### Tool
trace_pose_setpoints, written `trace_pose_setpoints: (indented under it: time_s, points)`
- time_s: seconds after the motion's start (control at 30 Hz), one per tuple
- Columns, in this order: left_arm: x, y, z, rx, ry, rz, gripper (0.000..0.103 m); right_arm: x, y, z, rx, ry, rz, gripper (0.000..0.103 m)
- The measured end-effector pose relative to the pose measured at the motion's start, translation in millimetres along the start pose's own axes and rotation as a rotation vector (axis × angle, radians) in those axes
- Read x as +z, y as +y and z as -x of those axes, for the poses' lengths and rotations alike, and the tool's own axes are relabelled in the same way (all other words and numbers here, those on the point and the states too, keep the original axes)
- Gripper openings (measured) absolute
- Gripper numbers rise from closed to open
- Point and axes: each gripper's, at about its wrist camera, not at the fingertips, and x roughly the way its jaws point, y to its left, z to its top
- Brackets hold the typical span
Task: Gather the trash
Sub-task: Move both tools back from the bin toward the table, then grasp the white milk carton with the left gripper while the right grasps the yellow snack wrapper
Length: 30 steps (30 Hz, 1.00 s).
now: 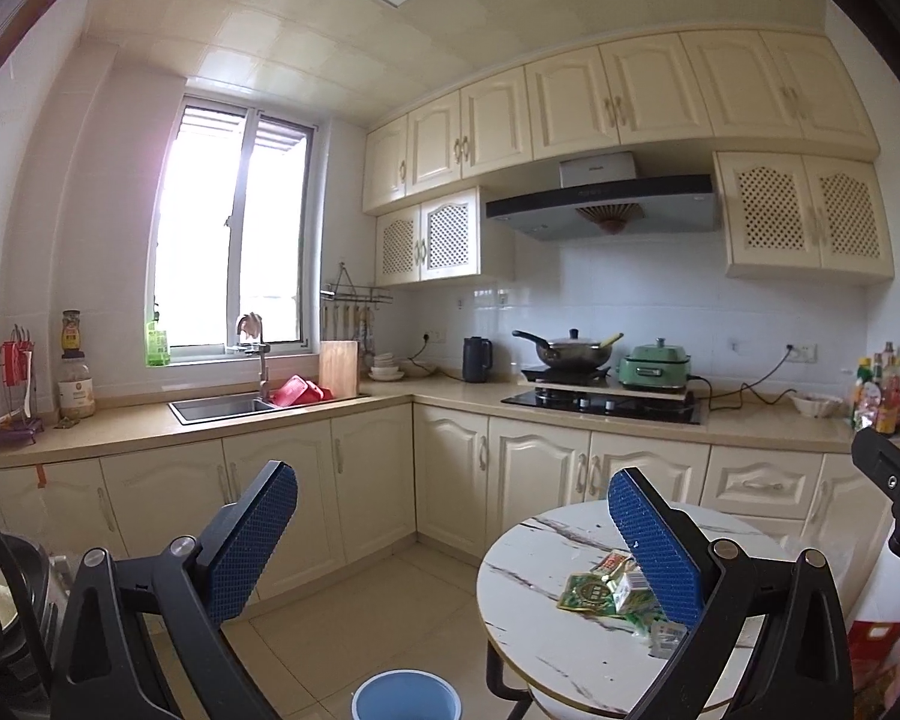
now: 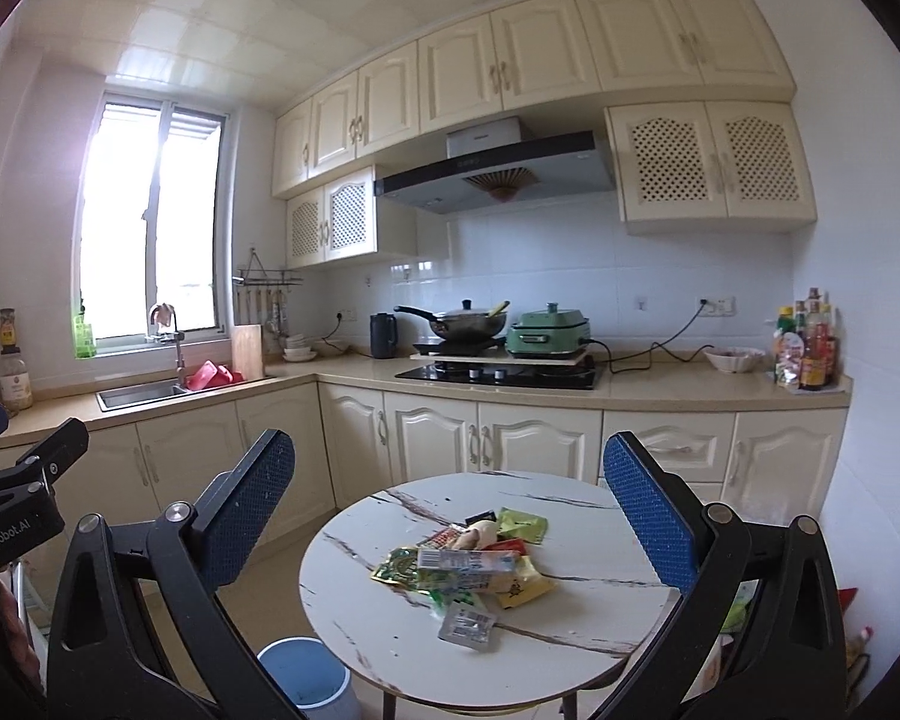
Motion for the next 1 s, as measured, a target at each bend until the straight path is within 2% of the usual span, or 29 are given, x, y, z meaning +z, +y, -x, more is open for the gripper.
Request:
trace_pose_setpoints:
  time_s: [0.13,0.3,0.37,0.5,0.7,0.8,0.93,1.0]
  points:
    - [1.2,-5.2,-30.1,-0.026,0.033,-0.022,0.102,-7.6,-19.4,-18.4,-0.035,0.027,-0.018,0.103]
    - [-6.8,-14.6,-85.2,-0.09,0.129,-0.046,0.102,-29.0,-54.3,-57.5,-0.098,0.108,-0.051,0.103]
    - [-13.2,-20.2,-110.3,-0.123,0.174,-0.055,0.102,-44.5,-70.0,-76.1,-0.121,0.157,-0.066,0.103]
    - [-38.7,-40.8,-169.3,-0.242,0.292,-0.084,0.102,-83.8,-93.3,-120.1,-0.154,0.279,-0.077,0.103]
    - [-74.7,-77.8,-248.5,-0.389,0.401,-0.236,0.102,-140.3,-117.3,-181.4,-0.147,0.441,-0.085,0.103]
    - [-79.7,-96.0,-293.0,-0.438,0.442,-0.319,0.102,-163.6,-124.9,-209.6,-0.13,0.515,-0.088,0.103]
    - [-72.2,-114.4,-345.5,-0.499,0.438,-0.379,0.102,-186.8,-134.0,-241.9,-0.094,0.6,-0.089,0.103]
    - [-73.9,-126.8,-369.5,-0.562,0.45,-0.419,0.102,-193.9,-136.1,-253.5,-0.078,0.628,-0.086,0.103]
